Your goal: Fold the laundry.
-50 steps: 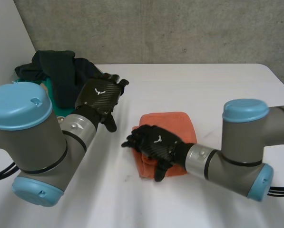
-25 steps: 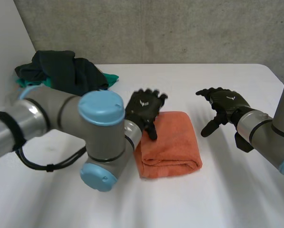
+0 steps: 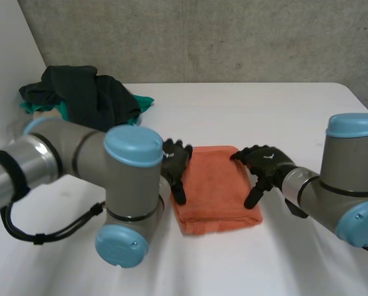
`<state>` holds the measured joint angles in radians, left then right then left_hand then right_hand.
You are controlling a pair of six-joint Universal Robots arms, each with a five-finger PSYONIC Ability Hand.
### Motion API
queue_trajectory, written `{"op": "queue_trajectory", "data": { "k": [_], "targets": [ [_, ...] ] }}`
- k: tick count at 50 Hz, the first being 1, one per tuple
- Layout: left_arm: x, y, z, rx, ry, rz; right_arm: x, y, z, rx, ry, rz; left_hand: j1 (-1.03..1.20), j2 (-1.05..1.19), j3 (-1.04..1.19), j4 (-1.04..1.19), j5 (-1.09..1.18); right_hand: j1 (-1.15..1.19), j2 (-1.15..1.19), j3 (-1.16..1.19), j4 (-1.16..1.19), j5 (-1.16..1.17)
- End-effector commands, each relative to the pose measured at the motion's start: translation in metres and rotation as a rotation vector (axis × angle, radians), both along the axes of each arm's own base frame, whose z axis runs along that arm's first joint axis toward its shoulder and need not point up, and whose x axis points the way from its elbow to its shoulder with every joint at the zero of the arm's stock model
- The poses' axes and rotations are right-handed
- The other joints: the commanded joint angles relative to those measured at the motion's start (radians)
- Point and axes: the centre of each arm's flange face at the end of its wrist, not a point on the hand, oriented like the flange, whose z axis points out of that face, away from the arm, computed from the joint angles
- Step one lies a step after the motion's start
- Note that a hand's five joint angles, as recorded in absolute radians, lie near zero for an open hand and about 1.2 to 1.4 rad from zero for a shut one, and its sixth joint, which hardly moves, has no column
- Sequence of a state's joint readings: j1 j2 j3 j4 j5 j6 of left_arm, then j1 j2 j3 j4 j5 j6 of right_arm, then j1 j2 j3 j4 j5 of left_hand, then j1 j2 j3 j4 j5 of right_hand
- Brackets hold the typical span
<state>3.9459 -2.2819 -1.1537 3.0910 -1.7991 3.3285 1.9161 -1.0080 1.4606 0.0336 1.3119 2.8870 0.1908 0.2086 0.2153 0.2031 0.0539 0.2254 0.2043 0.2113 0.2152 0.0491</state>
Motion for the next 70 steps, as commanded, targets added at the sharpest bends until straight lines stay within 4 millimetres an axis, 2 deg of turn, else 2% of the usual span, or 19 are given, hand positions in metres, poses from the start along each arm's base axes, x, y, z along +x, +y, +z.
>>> {"op": "queue_trajectory", "data": {
  "k": [1, 4, 5, 8, 12, 15, 19, 33, 34, 38, 39, 50, 52, 58, 59, 62, 63, 66, 70],
  "targets": [
    [0.002, -0.002, 0.053, -0.09, 0.103, -0.02, -0.013, 0.012, 0.037, -0.096, -0.058, -0.059, -0.007, -0.024, -0.031, -0.019, -0.044, -0.051, -0.03, -0.037, -0.041, -0.049],
    [0.001, -0.004, 0.072, -0.112, 0.156, -0.101, -0.026, 0.01, 0.037, -0.087, -0.074, -0.124, 0.017, -0.001, -0.008, 0.004, -0.021, -0.051, -0.03, -0.037, -0.041, -0.049],
    [0.001, -0.005, 0.077, -0.113, 0.168, -0.128, -0.037, 0.009, 0.033, -0.056, -0.082, -0.167, 0.02, 0.002, -0.005, 0.007, -0.018, -0.051, -0.03, -0.037, -0.041, -0.049],
    [0.001, -0.004, 0.092, -0.109, 0.217, -0.265, -0.046, 0.013, 0.022, 0.012, -0.093, -0.198, 0.02, 0.002, -0.005, 0.007, -0.018, -0.051, -0.03, -0.037, -0.041, -0.049],
    [-0.006, 0.006, 0.099, -0.082, 0.259, -0.463, -0.05, 0.028, 0.006, 0.098, -0.096, -0.187, 0.02, 0.002, -0.005, 0.007, -0.018, -0.051, -0.03, -0.037, -0.041, -0.049],
    [-0.01, 0.019, 0.097, -0.035, 0.271, -0.581, -0.047, 0.038, -0.003, 0.139, -0.106, -0.156, 0.02, 0.002, -0.005, 0.007, -0.018, -0.051, -0.03, -0.037, -0.041, -0.049],
    [-0.011, 0.026, 0.098, 0.001, 0.274, -0.629, -0.039, 0.043, -0.009, 0.109, -0.129, -0.11, 0.02, 0.002, -0.005, 0.007, -0.018, -0.051, -0.03, -0.037, -0.041, -0.049],
    [-0.012, 0.027, 0.104, -0.017, 0.281, -0.635, 0.001, 0.044, -0.037, 0.093, -0.16, -0.004, 0.017, -0.001, -0.008, 0.005, -0.021, -0.029, -0.008, -0.015, -0.019, -0.027],
    [-0.013, 0.028, 0.103, -0.016, 0.281, -0.635, 0.002, 0.043, -0.038, 0.094, -0.159, -0.005, 0.017, -0.001, -0.008, 0.005, -0.021, 0.029, 0.05, 0.043, 0.039, 0.031],
    [-0.012, 0.028, 0.103, -0.013, 0.281, -0.634, 0.004, 0.035, -0.043, 0.077, -0.157, -0.016, 0.02, 0.002, -0.005, 0.007, -0.018, 0.759, 0.78, 0.773, 0.769, 0.76],
    [-0.012, 0.028, 0.103, -0.012, 0.28, -0.633, 0.006, 0.029, -0.041, 0.053, -0.165, -0.021, 0.02, 0.002, -0.005, 0.007, -0.018, 1.167, 1.188, 1.181, 1.177, 1.168],
    [-0.011, 0.027, 0.104, -0.013, 0.283, -0.629, 0.013, -0.027, -0.007, -0.185, -0.224, -0.088, 0.02, 0.002, -0.005, 0.007, -0.018, 1.171, 1.192, 1.185, 1.181, 1.173],
    [-0.011, 0.026, 0.104, -0.016, 0.284, -0.629, 0.006, -0.051, -0.008, -0.208, -0.219, -0.134, 0.02, 0.002, -0.005, 0.007, -0.018, 1.171, 1.192, 1.185, 1.181, 1.173],
    [-0.01, 0.028, 0.119, -0.031, 0.319, -0.627, -0.027, -0.117, -0.006, -0.28, -0.197, -0.266, 0.02, 0.002, -0.005, 0.007, -0.018, 1.171, 1.192, 1.185, 1.181, 1.173],
    [-0.011, 0.029, 0.12, -0.03, 0.325, -0.631, -0.038, -0.137, -0.007, -0.3, -0.192, -0.311, 0.02, 0.002, -0.005, 0.007, -0.018, 1.171, 1.192, 1.185, 1.181, 1.173],
    [-0.011, 0.029, 0.129, -0.035, 0.352, -0.63, -0.063, -0.165, -0.011, -0.322, -0.178, -0.391, 0.017, -0.001, -0.008, 0.005, -0.021, 1.171, 1.192, 1.185, 1.181, 1.173],
    [-0.011, 0.03, 0.131, -0.037, 0.357, -0.632, -0.082, -0.183, -0.011, -0.34, -0.172, -0.447, 0.017, -0.001, -0.008, 0.005, -0.021, 1.171, 1.192, 1.185, 1.181, 1.173],
    [-0.01, 0.031, 0.138, -0.054, 0.368, -0.634, -0.109, -0.214, -0.006, -0.388, -0.173, -0.51, 0.014, -0.004, -0.011, 0.002, -0.024, 1.171, 1.192, 1.185, 1.181, 1.173],
    [-0.011, 0.032, 0.14, -0.065, 0.374, -0.638, -0.136, -0.238, -0.011, -0.4, -0.164, -0.558, 0.014, -0.004, -0.011, 0.002, -0.024, 1.171, 1.192, 1.185, 1.181, 1.173]
  ]
}}
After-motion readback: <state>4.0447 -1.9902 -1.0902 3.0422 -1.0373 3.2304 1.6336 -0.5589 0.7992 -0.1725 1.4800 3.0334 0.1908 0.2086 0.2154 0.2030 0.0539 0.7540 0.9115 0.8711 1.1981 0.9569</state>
